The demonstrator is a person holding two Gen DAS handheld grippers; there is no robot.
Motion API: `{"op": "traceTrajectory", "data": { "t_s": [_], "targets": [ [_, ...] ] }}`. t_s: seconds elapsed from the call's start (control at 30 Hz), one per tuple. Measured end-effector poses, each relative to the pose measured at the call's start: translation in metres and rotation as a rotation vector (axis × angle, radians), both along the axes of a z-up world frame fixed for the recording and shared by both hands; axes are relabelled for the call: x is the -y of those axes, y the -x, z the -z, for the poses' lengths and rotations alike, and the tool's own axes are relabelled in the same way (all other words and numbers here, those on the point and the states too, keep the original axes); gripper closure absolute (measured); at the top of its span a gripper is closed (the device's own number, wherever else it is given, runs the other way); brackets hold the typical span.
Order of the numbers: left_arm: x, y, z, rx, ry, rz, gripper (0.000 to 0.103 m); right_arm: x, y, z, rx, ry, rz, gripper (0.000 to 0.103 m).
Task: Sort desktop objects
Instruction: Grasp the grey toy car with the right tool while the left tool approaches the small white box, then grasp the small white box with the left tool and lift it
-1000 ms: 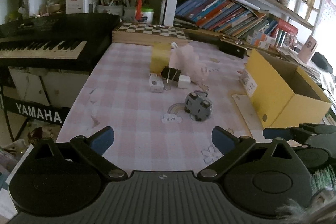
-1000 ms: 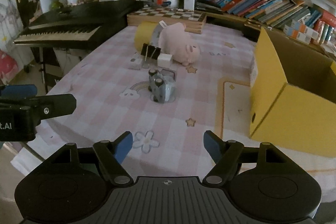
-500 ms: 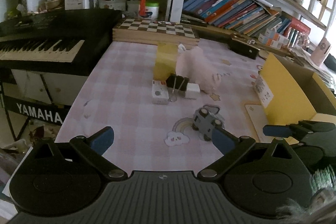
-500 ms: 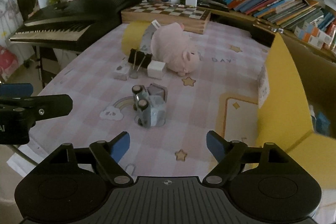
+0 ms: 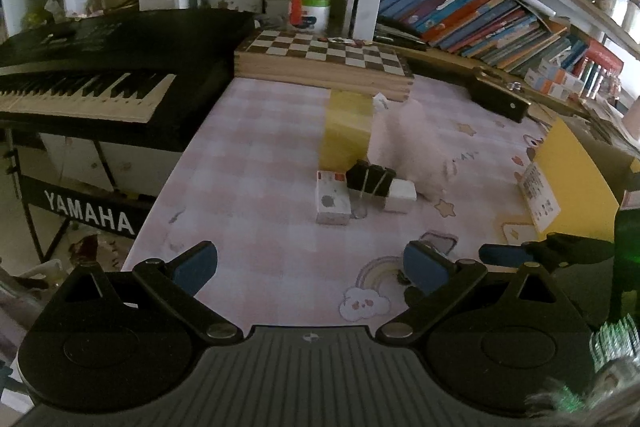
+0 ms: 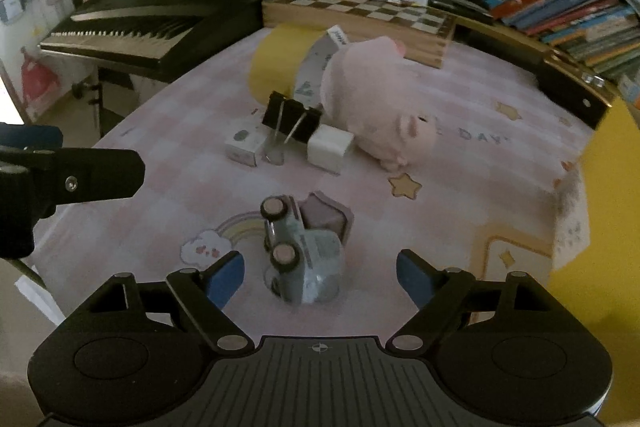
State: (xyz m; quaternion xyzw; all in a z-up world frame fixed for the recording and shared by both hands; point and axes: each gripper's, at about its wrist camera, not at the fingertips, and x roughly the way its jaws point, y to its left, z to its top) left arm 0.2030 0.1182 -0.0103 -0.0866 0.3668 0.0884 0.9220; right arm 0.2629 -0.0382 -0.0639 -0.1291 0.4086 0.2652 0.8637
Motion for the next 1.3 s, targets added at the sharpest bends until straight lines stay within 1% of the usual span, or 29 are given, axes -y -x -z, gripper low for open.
{"op": "traceTrajectory", "data": {
  "t_s": [0.1, 0.17, 0.23, 0.27, 0.3, 0.33, 0.47, 0.53, 0.63, 0.7, 0.77, 0.93, 1.0, 1.13, 1.17, 1.2, 1.23, 1.27, 1.3],
  "targets": [
    [-0.001, -0.008, 0.002, 0.0, 0.004, 0.003, 0.003, -0.003, -0.007, 0.006, -0.011, -0.001, -0.024, 0.018],
    [-0.001, -0.014, 0.005, -0.005, 0.007, 0.014, 0.003, -0.002, -0.011, 0.008, -0.028, -0.014, -0.039, 0.02],
    [0.0, -0.021, 0.008, -0.013, 0.011, 0.027, 0.005, -0.001, -0.014, 0.009, -0.036, -0.022, -0.054, 0.039],
    [0.0, -0.025, 0.01, -0.015, 0.012, 0.034, 0.005, 0.0, -0.016, 0.01, -0.041, -0.023, -0.06, 0.044],
    [-0.001, -0.03, 0.012, -0.019, 0.01, 0.038, 0.005, 0.001, -0.016, 0.009, -0.036, -0.025, -0.068, 0.051],
    [-0.001, -0.034, 0.014, -0.024, 0.009, 0.041, 0.006, 0.003, -0.017, 0.009, -0.034, -0.028, -0.078, 0.06],
    [-0.002, -0.053, 0.026, -0.054, -0.008, 0.062, 0.02, 0.008, -0.019, 0.006, -0.013, -0.007, -0.082, 0.06],
    [-0.002, -0.062, 0.032, -0.066, -0.023, 0.077, 0.024, 0.013, -0.021, 0.004, 0.0, 0.0, -0.067, 0.06],
    [0.0, -0.078, 0.042, -0.086, -0.058, 0.107, 0.033, 0.022, -0.026, 0.001, 0.008, 0.001, -0.039, 0.06],
    [0.0, -0.088, 0.048, -0.101, -0.074, 0.122, 0.044, 0.027, -0.029, 0.0, 0.007, 0.0, -0.026, 0.06],
    [0.001, -0.098, 0.054, -0.115, -0.083, 0.129, 0.048, 0.03, -0.032, 0.0, 0.005, -0.003, -0.021, 0.06],
    [0.007, -0.115, 0.063, -0.13, -0.095, 0.156, 0.049, 0.034, -0.034, -0.002, 0.007, -0.008, -0.016, 0.06],
    [0.009, -0.117, 0.064, -0.113, -0.107, 0.161, 0.049, 0.036, -0.035, -0.001, 0.007, -0.008, -0.013, 0.06],
    [0.008, -0.119, 0.066, -0.093, -0.097, 0.161, 0.05, 0.037, -0.037, 0.001, -0.004, -0.009, -0.011, 0.06],
    [0.009, -0.119, 0.066, -0.092, -0.099, 0.162, 0.051, 0.037, -0.038, 0.001, -0.006, -0.011, -0.013, 0.06],
    [0.009, -0.118, 0.066, -0.09, -0.097, 0.168, 0.055, 0.037, -0.039, 0.001, -0.008, -0.013, -0.014, 0.06],
    [0.01, -0.118, 0.065, -0.092, -0.095, 0.172, 0.065, 0.037, -0.039, 0.001, -0.009, -0.016, -0.015, 0.06],
    [0.011, -0.117, 0.063, -0.1, -0.094, 0.175, 0.071, 0.037, -0.039, 0.0, -0.009, -0.018, -0.017, 0.06],
    [0.012, -0.116, 0.062, -0.107, -0.087, 0.18, 0.073, 0.037, -0.04, 0.0, -0.007, -0.021, -0.017, 0.06]
  ]
}}
